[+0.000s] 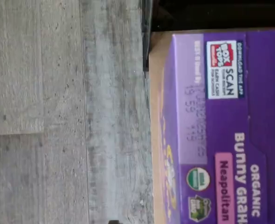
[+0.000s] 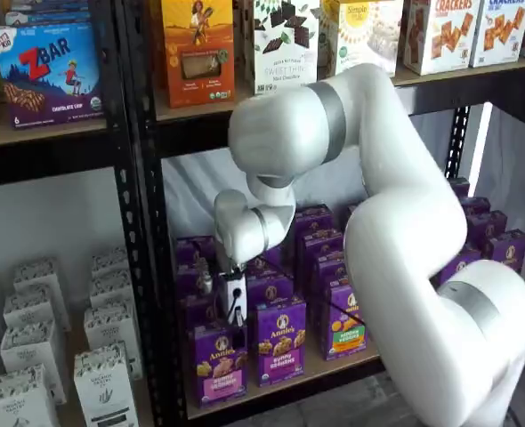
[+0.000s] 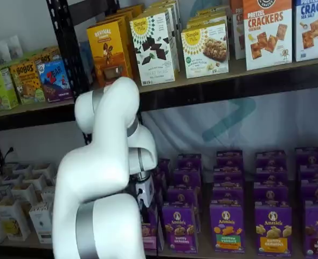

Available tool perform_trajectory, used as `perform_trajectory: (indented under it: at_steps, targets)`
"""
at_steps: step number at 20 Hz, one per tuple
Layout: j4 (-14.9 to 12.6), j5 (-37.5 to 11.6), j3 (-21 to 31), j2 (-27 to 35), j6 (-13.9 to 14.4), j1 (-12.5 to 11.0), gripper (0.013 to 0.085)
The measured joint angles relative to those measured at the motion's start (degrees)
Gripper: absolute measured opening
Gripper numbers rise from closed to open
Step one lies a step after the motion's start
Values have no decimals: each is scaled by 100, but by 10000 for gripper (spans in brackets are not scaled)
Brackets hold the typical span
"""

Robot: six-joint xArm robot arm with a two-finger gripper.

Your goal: Pick up the purple box with a pink patch in the middle, on the bottom shelf, the first box from the left

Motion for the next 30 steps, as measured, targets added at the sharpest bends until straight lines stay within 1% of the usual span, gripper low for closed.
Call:
perform_trajectory:
  at_steps: [11, 12, 13, 14, 15, 17, 18, 20, 30]
  targets:
    - [-10, -68, -72, 144, 49, 41, 850]
    - [0, -79, -72, 150, 43, 43, 810]
    - [2, -98, -67, 153, 43, 45, 810]
    - [-6, -136, -50, 153, 51, 46, 770]
    - [-13, -149, -41, 152, 57, 46, 770]
    - [-9, -157, -24, 145, 53, 46, 690]
    - [1, -162, -18, 143, 44, 47, 690]
    - [30, -171, -5, 138, 21, 50, 610]
    - [-59, -401, 93, 135, 131, 82, 610]
